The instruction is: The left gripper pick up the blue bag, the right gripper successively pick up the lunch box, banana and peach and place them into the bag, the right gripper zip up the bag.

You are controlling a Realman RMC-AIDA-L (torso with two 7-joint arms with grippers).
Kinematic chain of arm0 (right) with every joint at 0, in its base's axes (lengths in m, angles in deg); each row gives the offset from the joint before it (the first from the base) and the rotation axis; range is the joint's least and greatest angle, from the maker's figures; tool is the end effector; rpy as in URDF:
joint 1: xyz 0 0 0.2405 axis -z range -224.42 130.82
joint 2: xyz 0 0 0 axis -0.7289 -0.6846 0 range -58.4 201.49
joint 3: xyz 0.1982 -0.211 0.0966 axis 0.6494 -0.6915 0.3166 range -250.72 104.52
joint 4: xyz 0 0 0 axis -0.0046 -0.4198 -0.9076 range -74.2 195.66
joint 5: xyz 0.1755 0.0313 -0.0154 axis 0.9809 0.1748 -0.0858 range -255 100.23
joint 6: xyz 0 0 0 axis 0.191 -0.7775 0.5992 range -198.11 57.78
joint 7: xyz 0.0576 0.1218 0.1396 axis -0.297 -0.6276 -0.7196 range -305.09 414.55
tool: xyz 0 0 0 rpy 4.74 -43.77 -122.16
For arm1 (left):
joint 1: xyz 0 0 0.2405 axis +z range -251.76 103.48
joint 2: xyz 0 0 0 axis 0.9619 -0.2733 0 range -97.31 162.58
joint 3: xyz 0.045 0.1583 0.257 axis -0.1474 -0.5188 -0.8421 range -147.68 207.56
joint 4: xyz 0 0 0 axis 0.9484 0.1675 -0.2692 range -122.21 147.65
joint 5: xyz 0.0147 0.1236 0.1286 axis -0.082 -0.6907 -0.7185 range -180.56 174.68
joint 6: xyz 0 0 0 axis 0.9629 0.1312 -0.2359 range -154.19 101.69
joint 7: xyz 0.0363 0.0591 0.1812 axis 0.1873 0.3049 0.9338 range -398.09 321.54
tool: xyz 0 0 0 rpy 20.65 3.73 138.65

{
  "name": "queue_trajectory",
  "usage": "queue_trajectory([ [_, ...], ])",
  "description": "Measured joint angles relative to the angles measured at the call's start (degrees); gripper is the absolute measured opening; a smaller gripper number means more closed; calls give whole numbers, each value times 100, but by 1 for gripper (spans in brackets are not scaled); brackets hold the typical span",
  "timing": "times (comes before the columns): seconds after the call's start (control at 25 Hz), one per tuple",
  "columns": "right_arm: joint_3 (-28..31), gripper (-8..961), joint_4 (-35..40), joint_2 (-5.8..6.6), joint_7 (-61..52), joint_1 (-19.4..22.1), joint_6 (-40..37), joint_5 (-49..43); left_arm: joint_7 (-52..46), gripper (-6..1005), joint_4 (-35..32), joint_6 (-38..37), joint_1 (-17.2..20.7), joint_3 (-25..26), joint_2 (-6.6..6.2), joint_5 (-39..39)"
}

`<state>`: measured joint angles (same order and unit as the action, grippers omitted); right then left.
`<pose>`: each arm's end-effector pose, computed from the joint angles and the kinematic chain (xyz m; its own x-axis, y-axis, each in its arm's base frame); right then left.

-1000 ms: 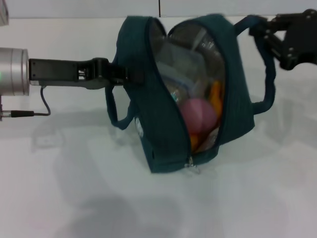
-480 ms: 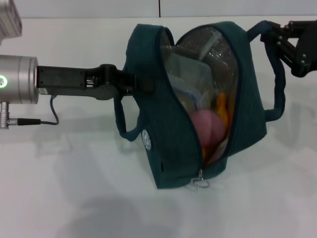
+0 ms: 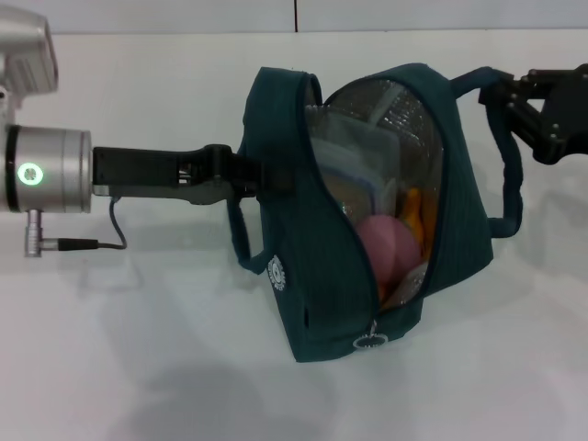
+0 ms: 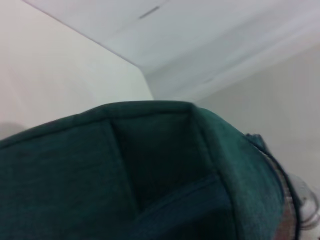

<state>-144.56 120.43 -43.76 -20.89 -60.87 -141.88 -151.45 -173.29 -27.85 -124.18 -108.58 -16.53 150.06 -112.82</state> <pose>0.2292 0.3429 -0.0079 0.7633 -0.0169 -0.6459 -0.3726 -0.8281 -0.4188 -0.2117 0.3395 -0.0590 0.2708 0.9139 0.3023 0.8319 -0.3802 0.4042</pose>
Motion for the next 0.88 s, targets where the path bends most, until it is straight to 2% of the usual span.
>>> queue_trajectory([
  [0.24,76,114,-399,0,38,-266,-18,-1,104,53,215,305,4,-10,-8,-49],
  [0.52,138,198,-426,0,105,-284,-28,10,160,54,220,331,-1,10,14,-50],
  [0.72,319,341,-484,0,115,-223,-162,80,160,54,224,334,24,36,14,-13],
  [0.88,651,473,-649,0,191,-219,-884,84,161,54,225,337,38,43,18,-8],
])
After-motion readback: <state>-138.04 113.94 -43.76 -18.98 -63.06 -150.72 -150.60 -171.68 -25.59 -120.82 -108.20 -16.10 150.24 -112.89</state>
